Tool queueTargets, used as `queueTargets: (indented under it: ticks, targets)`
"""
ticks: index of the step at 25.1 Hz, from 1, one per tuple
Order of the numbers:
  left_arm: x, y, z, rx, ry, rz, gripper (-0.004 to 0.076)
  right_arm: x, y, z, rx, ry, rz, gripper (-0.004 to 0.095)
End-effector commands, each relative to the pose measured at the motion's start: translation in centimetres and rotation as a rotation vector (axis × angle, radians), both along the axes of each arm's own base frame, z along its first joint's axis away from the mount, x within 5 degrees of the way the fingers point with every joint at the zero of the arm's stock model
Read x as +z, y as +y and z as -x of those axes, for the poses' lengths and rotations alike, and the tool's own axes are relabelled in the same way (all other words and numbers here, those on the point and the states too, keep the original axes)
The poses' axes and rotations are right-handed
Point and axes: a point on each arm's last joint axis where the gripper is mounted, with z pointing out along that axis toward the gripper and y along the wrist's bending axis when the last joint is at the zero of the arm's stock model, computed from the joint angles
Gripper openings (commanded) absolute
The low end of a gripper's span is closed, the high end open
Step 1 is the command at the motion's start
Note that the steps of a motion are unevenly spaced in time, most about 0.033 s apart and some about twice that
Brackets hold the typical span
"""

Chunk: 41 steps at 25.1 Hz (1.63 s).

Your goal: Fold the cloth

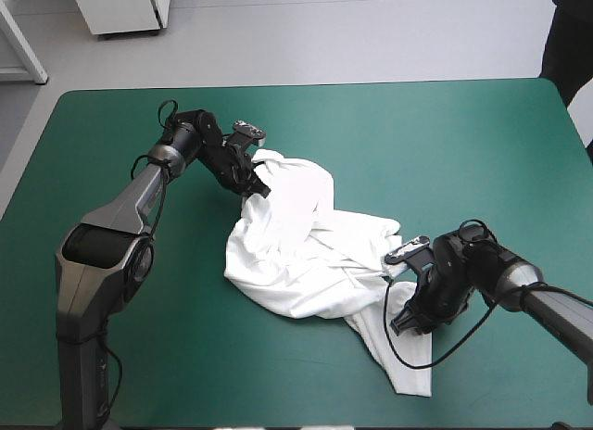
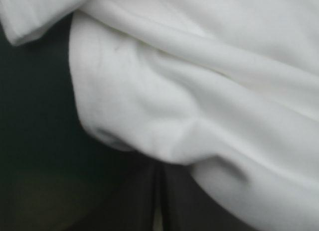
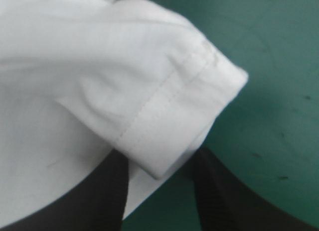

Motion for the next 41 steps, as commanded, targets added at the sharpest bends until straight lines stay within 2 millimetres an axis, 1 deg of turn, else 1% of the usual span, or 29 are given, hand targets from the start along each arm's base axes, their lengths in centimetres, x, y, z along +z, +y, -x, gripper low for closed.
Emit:
queueTargets:
  ticks: [1, 4, 9, 12, 15, 18, 19, 20, 21, 22, 23, 24, 25, 26, 27, 28, 31, 32, 33, 34, 35, 36, 39, 41]
  targets:
    - [3.0, -0.6, 0.7, -0.009, -0.044, 0.053, -0.0022, -0.7, 1.5, -0.6, 0.005, -0.016, -0.128, 0.021]
    - [3.0, -0.6, 0.7, -0.009, -0.044, 0.053, -0.0022, -1.1, 2.0, -0.7, 0.028, 0.004, -0.166, 0.0]
    - [3.0, -0.6, 0.7, -0.009, -0.04, 0.053, -0.0022, -1.5, 2.3, -1.1, 0.011, -0.011, -0.187, -0.0013]
    - [3.9, -0.5, 1.0, -0.011, -0.048, 0.052, -0.0022, -0.7, 2.5, -1.5, 0.021, -0.023, -0.191, -0.0013]
    - [6.3, -0.2, 1.9, -0.02, -0.085, 0.056, -0.0022, 1.6, 2.8, -2.5, 0.057, -0.06, -0.188, -0.0013]
    - [10.2, 0.7, 3.7, -0.024, -0.158, 0.02, -0.0022, 5.6, 3.0, -3.5, 0.075, -0.134, -0.176, -0.0013]
    - [11.6, 1.1, 4.4, -0.021, -0.187, 0.004, -0.0022, 7.7, 2.8, -4.0, 0.072, -0.188, -0.162, -0.0013]
    - [14.3, 1.9, 5.9, 0.003, -0.24, -0.023, -0.0022, 10.8, 2.3, -4.3, 0.07, -0.253, -0.116, -0.0013]
    - [15.8, 2.3, 6.8, 0.018, -0.271, -0.029, -0.0022, 13.3, 1.9, -4.2, 0.054, -0.309, -0.103, -0.0013]
    - [18.9, 3.0, 8.9, 0.024, -0.35, -0.017, -0.0022, 17.5, 1.0, -3.7, 0.023, -0.422, -0.094, -0.0013]
    - [20.1, 3.2, 9.7, 0.031, -0.381, -0.008, -0.0022, 19.6, 0.6, -3.1, 0.011, -0.478, -0.103, -0.0013]
    - [22.8, 3.8, 11.9, 0.051, -0.456, 0.023, -0.0022, 23.4, -0.5, -1.7, -0.02, -0.601, -0.13, -0.0013]
    - [24.0, 4.1, 13.0, 0.058, -0.49, 0.036, -0.0022, 25.4, -1.1, -0.7, -0.035, -0.67, -0.156, -0.0013]
    - [26.4, 4.8, 15.4, 0.063, -0.563, 0.058, -0.0022, 28.7, -2.2, 1.1, -0.046, -0.787, -0.2, -0.0013]
    - [27.3, 5.0, 16.4, 0.066, -0.597, 0.069, -0.0022, 30.3, -2.7, 2.3, -0.052, -0.845, -0.23, -0.0013]
    - [29.5, 5.7, 18.8, 0.074, -0.685, 0.097, -0.0022, 33.0, -3.7, 4.3, -0.061, -0.95, -0.284, -0.0013]
    - [33.5, 7.0, 23.4, 0.088, -0.853, 0.153, -0.0022, 36.9, -5.2, 7.4, -0.075, -1.116, -0.368, -0.0013]
    - [36.2, 7.9, 26.6, 0.098, -0.978, 0.194, -0.0022, 38.9, -6.1, 9.3, -0.083, -1.211, -0.417, -0.0013]
    - [37.6, 8.4, 28.4, 0.105, -1.05, 0.219, -0.0022, 39.9, -6.5, 10.2, -0.084, -1.261, -0.45, -0.0013]
    - [40.1, 9.3, 31.8, 0.12, -1.194, 0.271, -0.0022, 41.6, -7.3, 12.1, -0.085, -1.355, -0.511, -0.0012]
    - [41.2, 9.8, 33.6, 0.13, -1.26, 0.299, -0.0022, 42.5, -7.8, 13.3, -0.08, -1.405, -0.552, -0.0012]
    - [42.7, 10.6, 36.5, 0.139, -1.361, 0.34, -0.0022, 43.9, -8.4, 15.3, -0.059, -1.485, -0.628, -0.0012]
    - [44.0, 11.6, 40.1, 0.148, -1.453, 0.381, -0.0022, 45.3, -9.0, 18.1, -0.008, -1.559, -0.748, -0.0012]
    - [44.2, 12.1, 42.1, 0.146, -1.479, 0.396, -0.0022, 45.7, -9.1, 19.5, 0.038, -1.57, -0.813, -0.0012]
